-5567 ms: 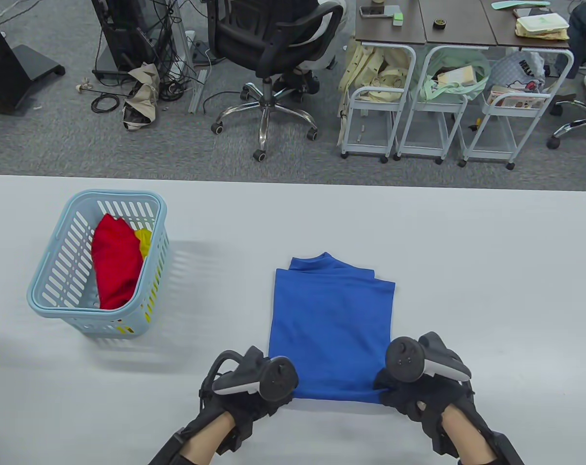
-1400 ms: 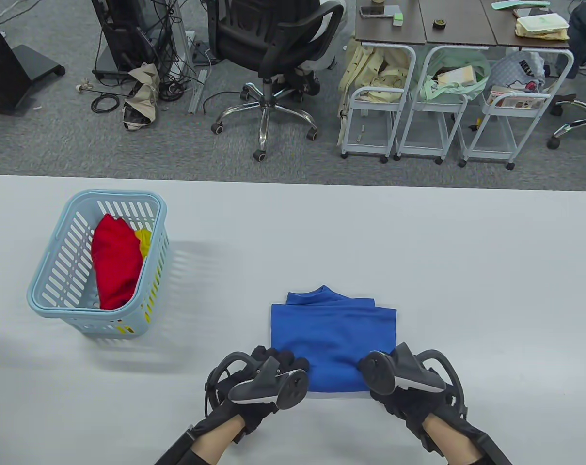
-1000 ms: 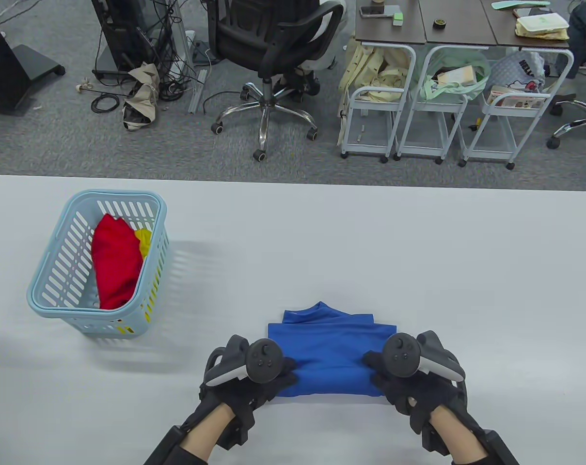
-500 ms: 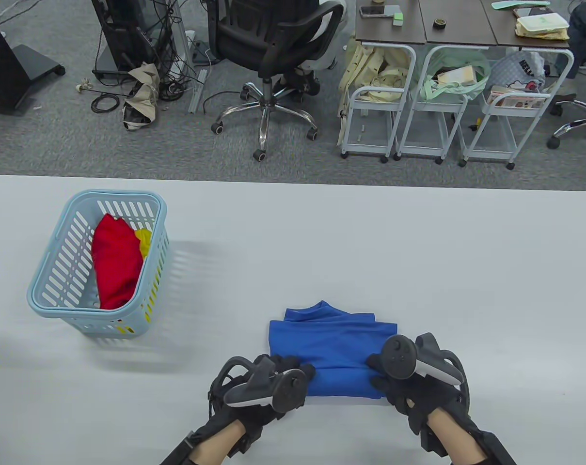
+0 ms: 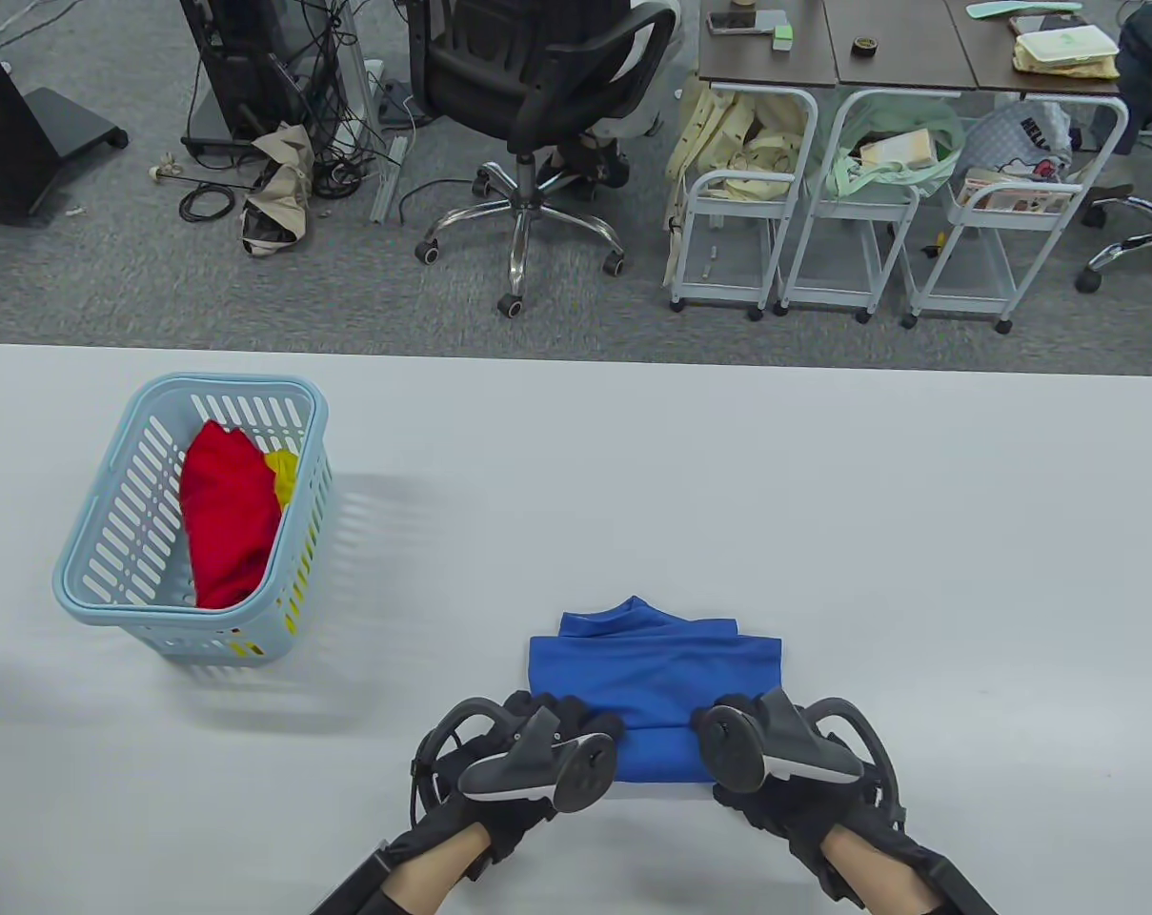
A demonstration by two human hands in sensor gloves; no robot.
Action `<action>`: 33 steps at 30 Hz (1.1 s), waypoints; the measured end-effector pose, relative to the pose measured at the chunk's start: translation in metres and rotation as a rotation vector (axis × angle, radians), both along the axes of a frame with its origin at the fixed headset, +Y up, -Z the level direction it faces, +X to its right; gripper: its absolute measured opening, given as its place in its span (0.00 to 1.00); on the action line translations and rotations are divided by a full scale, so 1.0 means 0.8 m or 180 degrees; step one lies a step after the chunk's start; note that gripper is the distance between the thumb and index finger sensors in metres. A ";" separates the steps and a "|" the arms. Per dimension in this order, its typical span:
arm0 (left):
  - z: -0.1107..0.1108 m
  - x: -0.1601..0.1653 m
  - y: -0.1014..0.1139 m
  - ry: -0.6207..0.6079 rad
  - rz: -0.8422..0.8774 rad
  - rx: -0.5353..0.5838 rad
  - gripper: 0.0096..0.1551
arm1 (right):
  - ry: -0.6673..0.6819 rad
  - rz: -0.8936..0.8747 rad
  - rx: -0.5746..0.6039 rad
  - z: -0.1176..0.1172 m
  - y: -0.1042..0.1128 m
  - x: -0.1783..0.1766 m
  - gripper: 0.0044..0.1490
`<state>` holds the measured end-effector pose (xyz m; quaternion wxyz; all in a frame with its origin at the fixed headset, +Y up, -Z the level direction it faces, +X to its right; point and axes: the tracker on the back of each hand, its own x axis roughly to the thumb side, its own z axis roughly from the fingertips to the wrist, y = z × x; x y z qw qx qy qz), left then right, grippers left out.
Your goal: Roll t-shirt into tight roll
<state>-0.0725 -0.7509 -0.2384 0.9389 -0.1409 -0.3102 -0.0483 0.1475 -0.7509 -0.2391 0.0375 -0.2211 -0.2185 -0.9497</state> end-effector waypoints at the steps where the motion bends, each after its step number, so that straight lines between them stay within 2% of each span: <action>1: -0.003 -0.005 0.002 0.0043 0.0137 -0.0140 0.32 | -0.0038 -0.0142 -0.0092 -0.002 0.001 0.003 0.45; 4: -0.006 -0.015 0.005 0.0197 0.0279 -0.0520 0.32 | 0.0007 -0.0612 -0.0459 -0.006 0.000 0.009 0.42; 6: 0.002 -0.014 0.005 0.0160 0.0137 -0.0332 0.37 | 0.0037 -0.0709 -0.0568 -0.005 0.000 0.009 0.41; 8: 0.009 -0.008 0.004 0.0018 -0.0036 -0.0112 0.45 | 0.0058 -0.0692 -0.0569 -0.005 0.001 0.009 0.41; 11: 0.010 0.006 0.002 -0.0150 -0.0015 0.0058 0.40 | 0.0060 -0.0816 -0.0716 -0.006 -0.001 0.012 0.41; 14: 0.006 0.005 0.002 -0.0148 0.0104 -0.0053 0.35 | -0.0046 -0.0796 -0.0585 -0.006 0.002 0.016 0.41; 16: 0.004 0.001 0.002 -0.0092 0.0320 -0.0281 0.34 | -0.0157 -0.0404 -0.0041 -0.002 0.012 0.015 0.42; 17: 0.003 -0.001 0.002 -0.0070 0.0405 -0.0374 0.34 | -0.0130 -0.0285 0.0108 -0.001 0.017 0.014 0.44; 20: -0.005 -0.011 0.001 0.0081 0.0615 -0.0677 0.33 | 0.0039 -0.0309 0.0130 0.006 0.015 0.004 0.46; 23: -0.010 -0.018 -0.001 0.0164 0.0766 -0.0750 0.33 | 0.0080 -0.0045 0.0145 0.007 0.006 -0.004 0.46; 26: -0.004 -0.018 0.000 0.0162 0.0630 -0.0536 0.37 | 0.0049 -0.0172 0.0059 0.004 0.008 -0.004 0.41; 28: 0.000 -0.015 0.002 0.0046 0.0340 -0.0232 0.41 | 0.0005 -0.0386 -0.0113 0.001 0.007 0.001 0.39; 33: 0.006 -0.002 0.003 -0.0112 -0.0112 0.0272 0.47 | -0.0194 -0.0803 -0.0545 -0.010 -0.001 0.017 0.36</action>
